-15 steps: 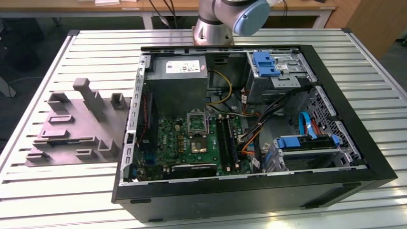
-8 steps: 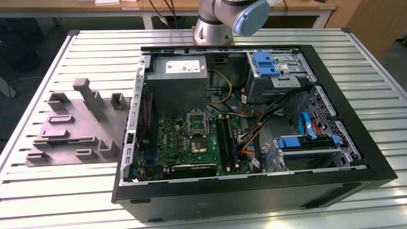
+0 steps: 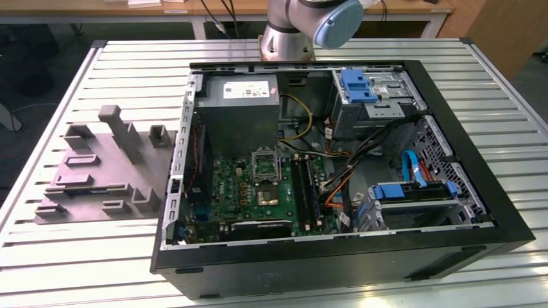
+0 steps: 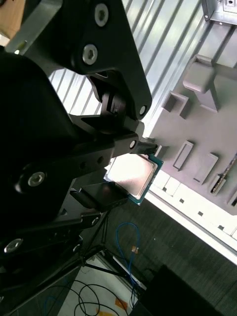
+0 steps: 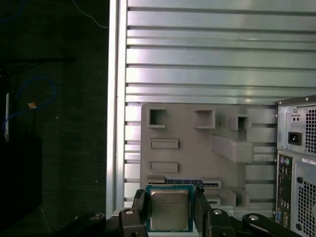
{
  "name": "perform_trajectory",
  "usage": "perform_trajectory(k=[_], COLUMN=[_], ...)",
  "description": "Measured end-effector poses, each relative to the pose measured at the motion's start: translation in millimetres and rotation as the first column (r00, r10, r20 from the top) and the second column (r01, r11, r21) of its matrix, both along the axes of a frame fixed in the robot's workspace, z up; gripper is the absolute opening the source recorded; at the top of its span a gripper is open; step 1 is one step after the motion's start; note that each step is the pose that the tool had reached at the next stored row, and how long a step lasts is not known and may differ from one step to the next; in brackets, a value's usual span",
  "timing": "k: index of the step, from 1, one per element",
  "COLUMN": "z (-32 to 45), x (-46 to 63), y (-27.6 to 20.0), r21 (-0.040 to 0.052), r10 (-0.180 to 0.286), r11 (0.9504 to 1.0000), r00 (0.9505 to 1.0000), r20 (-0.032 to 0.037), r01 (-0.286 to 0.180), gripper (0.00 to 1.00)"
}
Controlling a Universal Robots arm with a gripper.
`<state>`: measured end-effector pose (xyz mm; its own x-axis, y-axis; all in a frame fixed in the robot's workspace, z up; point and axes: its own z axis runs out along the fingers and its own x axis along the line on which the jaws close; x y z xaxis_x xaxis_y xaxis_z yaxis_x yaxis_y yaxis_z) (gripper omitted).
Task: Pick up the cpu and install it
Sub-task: 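Pick up the cpu and move it towards the insertion slot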
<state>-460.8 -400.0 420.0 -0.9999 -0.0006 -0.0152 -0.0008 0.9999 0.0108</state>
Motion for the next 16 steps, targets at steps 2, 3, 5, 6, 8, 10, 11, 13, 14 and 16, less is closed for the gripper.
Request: perform_trajectory(k=[2,3,5,6,8,10,11,13,14,16], z=[-0.1,-0.2,0.0,-0.1,-0.2,-0.2,-0.2,-0.2,-0.2,-0.2], x=[0.9,1.4,3.8,5.4,7.7,9.4,10.1,10.9,11.3,11.8], y=[-0.1,0.0,-0.1,-0.1,-0.1,-0.1,0.0,0.0,-0.1,-0.1], r21=[0.0001,0.0001,0.0000,0.0001,0.0002,0.0001,0.0001,0.0001,0.0002,0.0001], r10=[0.000,0.000,0.000,0.000,0.000,0.000,0.000,0.000,0.000,0.000], r11=[1.0000,1.0000,1.0000,1.0000,1.0000,1.0000,1.0000,1.0000,1.0000,1.0000], r00=[1.0000,1.0000,1.0000,1.0000,1.0000,1.0000,1.0000,1.0000,1.0000,1.0000], r20=[0.0002,0.0002,0.0000,0.0001,0.0003,0.0002,0.0002,0.0002,0.0003,0.0003], r01=[0.000,0.000,0.000,0.000,0.000,0.000,0.000,0.000,0.000,0.000], gripper=[0.47,0.47,0.47,0.47,0.47,0.47,0.47,0.47,0.47,0.47])
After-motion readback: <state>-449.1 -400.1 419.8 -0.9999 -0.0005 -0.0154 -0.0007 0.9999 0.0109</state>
